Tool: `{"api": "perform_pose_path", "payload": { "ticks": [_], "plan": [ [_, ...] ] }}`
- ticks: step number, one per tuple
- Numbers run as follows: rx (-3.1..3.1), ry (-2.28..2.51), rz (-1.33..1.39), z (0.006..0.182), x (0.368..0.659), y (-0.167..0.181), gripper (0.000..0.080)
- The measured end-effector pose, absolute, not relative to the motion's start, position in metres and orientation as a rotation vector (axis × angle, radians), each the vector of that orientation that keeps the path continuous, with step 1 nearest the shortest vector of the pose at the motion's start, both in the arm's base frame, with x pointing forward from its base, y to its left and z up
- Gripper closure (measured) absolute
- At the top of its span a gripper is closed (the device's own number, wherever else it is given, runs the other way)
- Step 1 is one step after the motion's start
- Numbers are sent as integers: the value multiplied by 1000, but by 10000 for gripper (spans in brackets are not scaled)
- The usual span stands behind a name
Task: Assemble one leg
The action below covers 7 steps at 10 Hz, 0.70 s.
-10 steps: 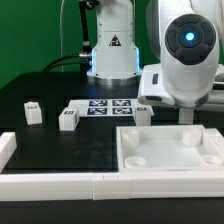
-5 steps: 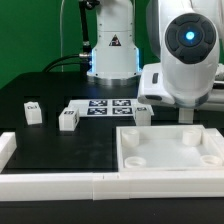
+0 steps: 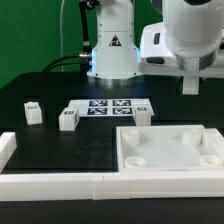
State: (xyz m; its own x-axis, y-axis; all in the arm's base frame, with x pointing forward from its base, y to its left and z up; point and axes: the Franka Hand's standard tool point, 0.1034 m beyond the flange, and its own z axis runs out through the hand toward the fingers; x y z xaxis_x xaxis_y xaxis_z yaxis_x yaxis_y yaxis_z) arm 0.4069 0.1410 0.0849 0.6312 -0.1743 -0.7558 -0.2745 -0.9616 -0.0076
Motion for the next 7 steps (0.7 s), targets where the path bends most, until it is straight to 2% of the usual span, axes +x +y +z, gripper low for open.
{"api": "perform_pose_path", "payload": {
  "ticks": [1,2,4,7],
  "plan": [
    [-2732,379,1230,83,408,141,511],
    [-2801,393,1042,79,422,145,511],
    [-2877,397,823,82,418,148,511],
    [-3000,294,460,89,435,141,511]
  ]
}}
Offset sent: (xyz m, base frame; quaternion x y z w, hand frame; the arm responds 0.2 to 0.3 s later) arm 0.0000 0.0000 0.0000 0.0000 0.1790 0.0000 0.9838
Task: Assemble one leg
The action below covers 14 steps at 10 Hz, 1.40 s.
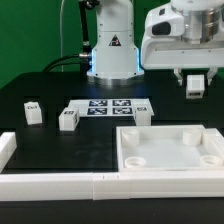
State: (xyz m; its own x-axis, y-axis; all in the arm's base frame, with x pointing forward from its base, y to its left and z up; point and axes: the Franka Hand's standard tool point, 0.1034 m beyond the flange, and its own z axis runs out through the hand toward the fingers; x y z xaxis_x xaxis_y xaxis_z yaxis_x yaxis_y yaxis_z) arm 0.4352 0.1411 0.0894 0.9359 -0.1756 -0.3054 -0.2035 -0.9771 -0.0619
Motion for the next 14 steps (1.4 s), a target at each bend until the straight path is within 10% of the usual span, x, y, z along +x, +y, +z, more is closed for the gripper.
{"api": "perform_pose_path", "payload": {
  "ticks": [6,14],
  "plan": [
    [-3002,125,-369,116,476,147,509],
    [-3041,-289,-374,102,543,109,509]
  ]
}}
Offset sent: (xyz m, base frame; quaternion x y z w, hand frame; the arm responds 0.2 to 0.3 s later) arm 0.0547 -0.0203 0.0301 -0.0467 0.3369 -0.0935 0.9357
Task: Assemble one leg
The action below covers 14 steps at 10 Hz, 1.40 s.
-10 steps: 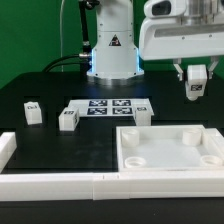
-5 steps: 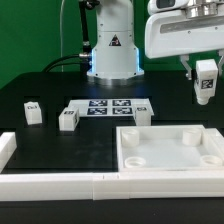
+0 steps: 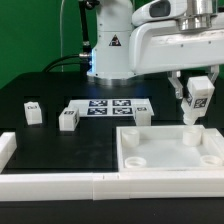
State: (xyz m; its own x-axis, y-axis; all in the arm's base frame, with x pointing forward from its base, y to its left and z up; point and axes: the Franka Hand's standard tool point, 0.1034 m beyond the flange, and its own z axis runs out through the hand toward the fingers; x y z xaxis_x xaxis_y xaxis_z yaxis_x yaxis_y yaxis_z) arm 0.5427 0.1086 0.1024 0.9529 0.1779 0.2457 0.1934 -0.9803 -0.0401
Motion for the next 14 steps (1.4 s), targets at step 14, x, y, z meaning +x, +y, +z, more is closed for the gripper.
{"api": "perform_pose_path", "payload": {
  "ticks": [14],
  "plan": [
    [-2974,-315,-618,95,611,138,509]
  ]
}}
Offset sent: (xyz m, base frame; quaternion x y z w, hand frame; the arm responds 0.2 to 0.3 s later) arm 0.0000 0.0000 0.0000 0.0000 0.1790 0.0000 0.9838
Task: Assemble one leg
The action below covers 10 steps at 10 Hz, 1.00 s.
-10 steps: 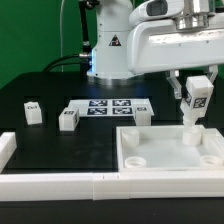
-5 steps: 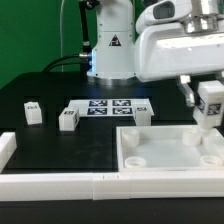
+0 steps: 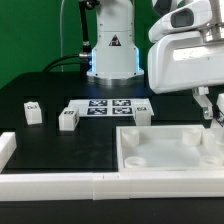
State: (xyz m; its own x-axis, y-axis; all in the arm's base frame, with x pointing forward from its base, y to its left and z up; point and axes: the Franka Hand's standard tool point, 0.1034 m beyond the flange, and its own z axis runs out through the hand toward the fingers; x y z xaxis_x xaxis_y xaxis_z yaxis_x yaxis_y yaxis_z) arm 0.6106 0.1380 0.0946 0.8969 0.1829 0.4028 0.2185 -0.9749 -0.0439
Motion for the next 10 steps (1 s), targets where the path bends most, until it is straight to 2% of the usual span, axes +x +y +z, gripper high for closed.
{"api": "perform_pose_path", "payload": {
  "ticks": [5,10],
  "plan": [
    [-2980,-339,-662,79,622,121,509],
    [-2972,-336,-727,73,614,117,509]
  ]
}}
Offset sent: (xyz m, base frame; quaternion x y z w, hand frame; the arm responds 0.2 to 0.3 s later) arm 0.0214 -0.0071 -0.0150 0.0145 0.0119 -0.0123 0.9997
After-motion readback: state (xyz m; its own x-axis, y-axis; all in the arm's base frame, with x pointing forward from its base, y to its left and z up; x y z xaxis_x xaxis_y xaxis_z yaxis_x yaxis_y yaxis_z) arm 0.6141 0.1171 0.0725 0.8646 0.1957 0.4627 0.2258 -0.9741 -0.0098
